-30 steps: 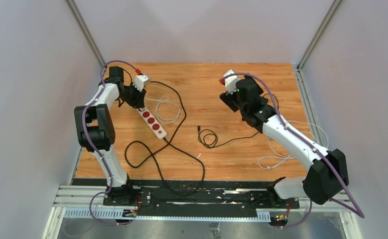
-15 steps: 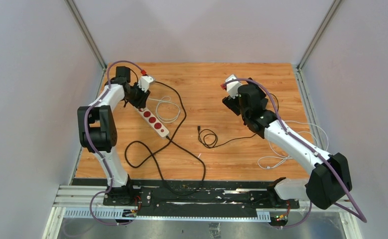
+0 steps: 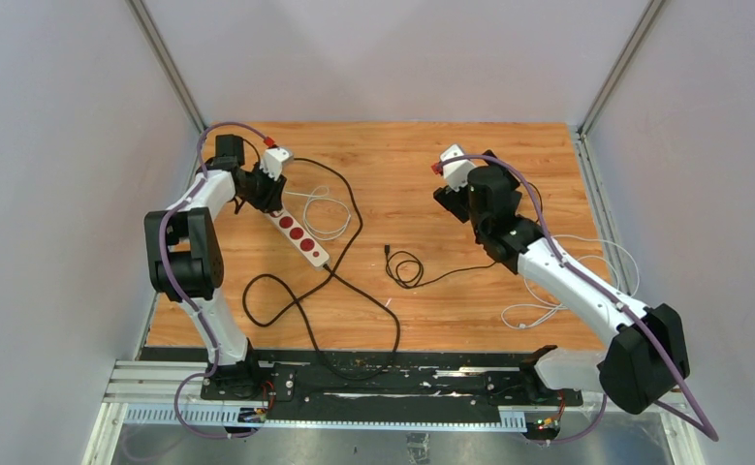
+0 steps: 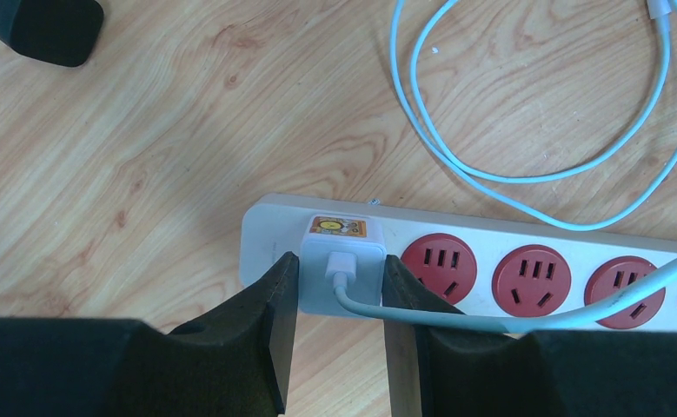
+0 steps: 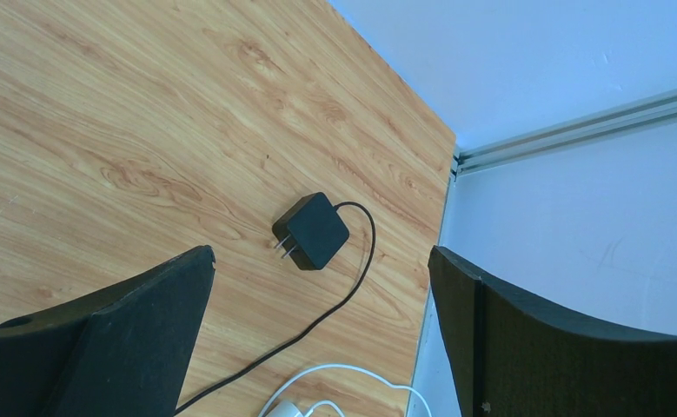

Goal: Insert the plug

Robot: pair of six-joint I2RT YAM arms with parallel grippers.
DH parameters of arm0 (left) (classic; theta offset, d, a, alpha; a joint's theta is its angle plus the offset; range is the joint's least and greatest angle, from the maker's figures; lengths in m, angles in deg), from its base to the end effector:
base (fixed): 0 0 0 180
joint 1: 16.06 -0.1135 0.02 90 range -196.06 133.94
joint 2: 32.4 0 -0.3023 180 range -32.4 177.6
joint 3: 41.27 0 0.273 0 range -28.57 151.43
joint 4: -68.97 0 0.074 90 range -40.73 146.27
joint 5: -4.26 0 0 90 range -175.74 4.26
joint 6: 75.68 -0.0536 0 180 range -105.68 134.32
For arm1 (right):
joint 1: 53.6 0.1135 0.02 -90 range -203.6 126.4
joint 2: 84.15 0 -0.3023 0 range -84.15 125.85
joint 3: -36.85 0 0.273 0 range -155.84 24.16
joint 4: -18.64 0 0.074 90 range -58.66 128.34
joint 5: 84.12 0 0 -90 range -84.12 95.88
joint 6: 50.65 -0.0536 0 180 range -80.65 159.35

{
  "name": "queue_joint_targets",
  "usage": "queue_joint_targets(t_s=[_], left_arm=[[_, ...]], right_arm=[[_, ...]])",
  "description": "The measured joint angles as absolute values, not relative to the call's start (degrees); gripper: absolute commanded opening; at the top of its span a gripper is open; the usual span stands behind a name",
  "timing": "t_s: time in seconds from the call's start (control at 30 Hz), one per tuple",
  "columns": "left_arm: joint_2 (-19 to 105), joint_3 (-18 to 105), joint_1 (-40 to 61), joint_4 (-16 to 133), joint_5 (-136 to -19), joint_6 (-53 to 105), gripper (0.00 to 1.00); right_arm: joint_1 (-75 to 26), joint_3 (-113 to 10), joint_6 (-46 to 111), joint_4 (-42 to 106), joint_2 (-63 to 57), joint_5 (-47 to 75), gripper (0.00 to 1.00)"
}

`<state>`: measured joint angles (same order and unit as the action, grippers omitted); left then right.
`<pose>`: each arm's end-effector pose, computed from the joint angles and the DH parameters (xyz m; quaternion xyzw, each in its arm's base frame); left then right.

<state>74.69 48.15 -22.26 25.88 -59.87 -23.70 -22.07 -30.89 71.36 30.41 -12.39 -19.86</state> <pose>0.4287 0.0230 0.2129 0.3129 0.8915 -0.1081 0.3094 0.2810 0.1451 0.3482 -0.2951 0.7318 -0.1801 0.5874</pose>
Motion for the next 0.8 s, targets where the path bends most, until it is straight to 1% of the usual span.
queue_joint_targets(t_s=[0.1,0.13,0.23,0.37,0.43,0.47,0.53,0.63,0.67,0.73,0.77,0.8], left_arm=[[74.7,48.1,-22.3,25.9,-59.9,-23.6,0.00],[74.7,48.0,-22.3,26.0,-59.9,-23.6,0.02],[74.7,48.1,-22.2,26.0,-59.9,-23.5,0.13],[74.9,48.7,-22.1,25.5,-60.0,-23.2,0.22],[74.9,48.8,-22.0,25.4,-60.1,-23.0,0.29],[74.9,48.7,-22.0,25.4,-60.1,-22.9,0.34],[74.6,48.5,-22.0,25.6,-60.1,-22.9,0.47],[74.1,47.6,-22.0,25.6,-61.2,-22.4,0.62],[74.1,46.7,-22.2,24.8,-61.8,-22.0,0.66],[74.1,45.0,-22.7,22.4,-62.6,-20.9,0.96],[74.0,44.6,-22.8,21.8,-62.7,-20.3,0.99],[74.0,44.6,-22.9,21.6,-62.7,-19.8,1.00]], right_arm=[[-22.1,-30.1,71.8,29.9,-13.5,-19.6,1.00],[-22.1,-29.9,71.8,29.7,-13.9,-19.6,1.00],[-22.1,-29.5,72.0,29.5,-14.9,-19.6,1.00],[-22.1,-29.5,72.1,29.1,-15.5,-19.6,1.00],[-22.1,-29.5,72.1,29.1,-15.6,-19.7,1.00],[-22.1,-29.5,72.1,29.1,-15.7,-19.7,1.00],[-22.1,-29.5,72.0,29.2,-15.9,-19.6,1.00],[-22.1,-29.5,72.0,29.3,-16.4,-19.6,1.00],[-22.1,-29.5,72.0,29.4,-16.6,-19.7,1.00],[-22.1,-29.5,71.9,29.5,-17.0,-19.7,1.00],[-22.1,-29.5,71.8,29.6,-17.2,-19.6,1.00],[-22.1,-29.5,71.7,29.7,-17.4,-19.6,1.00]])
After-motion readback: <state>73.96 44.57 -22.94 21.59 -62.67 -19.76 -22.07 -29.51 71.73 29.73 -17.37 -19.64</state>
